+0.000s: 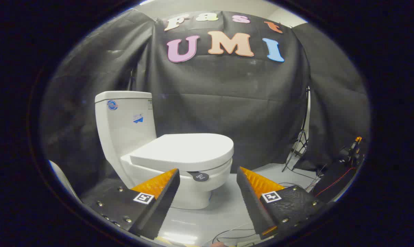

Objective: Open the toilet lid.

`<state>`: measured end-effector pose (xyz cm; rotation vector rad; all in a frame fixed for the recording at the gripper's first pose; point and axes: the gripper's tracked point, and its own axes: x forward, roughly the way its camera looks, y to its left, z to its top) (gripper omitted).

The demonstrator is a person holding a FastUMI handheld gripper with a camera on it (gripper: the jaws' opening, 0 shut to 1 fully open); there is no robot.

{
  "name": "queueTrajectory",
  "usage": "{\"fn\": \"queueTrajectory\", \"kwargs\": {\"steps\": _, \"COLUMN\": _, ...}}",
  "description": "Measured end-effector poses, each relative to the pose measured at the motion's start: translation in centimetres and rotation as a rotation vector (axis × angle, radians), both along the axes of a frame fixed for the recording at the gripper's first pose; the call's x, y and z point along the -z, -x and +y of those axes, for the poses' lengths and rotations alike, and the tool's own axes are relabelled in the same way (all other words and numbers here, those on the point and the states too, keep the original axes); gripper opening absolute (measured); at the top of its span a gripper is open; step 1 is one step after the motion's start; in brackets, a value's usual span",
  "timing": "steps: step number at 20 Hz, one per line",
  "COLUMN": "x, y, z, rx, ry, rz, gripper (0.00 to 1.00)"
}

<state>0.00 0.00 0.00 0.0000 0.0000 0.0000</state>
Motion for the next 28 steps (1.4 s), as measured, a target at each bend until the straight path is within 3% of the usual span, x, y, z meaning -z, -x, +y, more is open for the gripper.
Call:
{"fn": "queueTrajectory", "kwargs": {"steps": 16, "x": 0.2, "y": -2.3, "z": -1.5, "rx": 0.051, "ry": -0.162, "rz": -0.018, "gripper": 0.98}}
{"fn": "queueTrajectory", "kwargs": {"steps": 21, "x": 1.6, "y": -3.7, "z": -2.6, "rx": 0.068, "ry": -0.234, "rz": 0.04, "gripper": 0.98}}
{"fn": "queueTrajectory", "kwargs": {"steps": 24, "x": 3.6, "y": -4.8, "z": -2.9, "rx": 0.075, "ry": -0.339, "rz": 0.125, "gripper": 1.0}}
{"fn": "queueTrajectory", "kwargs": {"steps": 28, "x": 5.7, "y": -6.4, "z": -3.1, "rx": 0.081, "ry": -0.593, "rz": 0.216, "gripper": 1.0}}
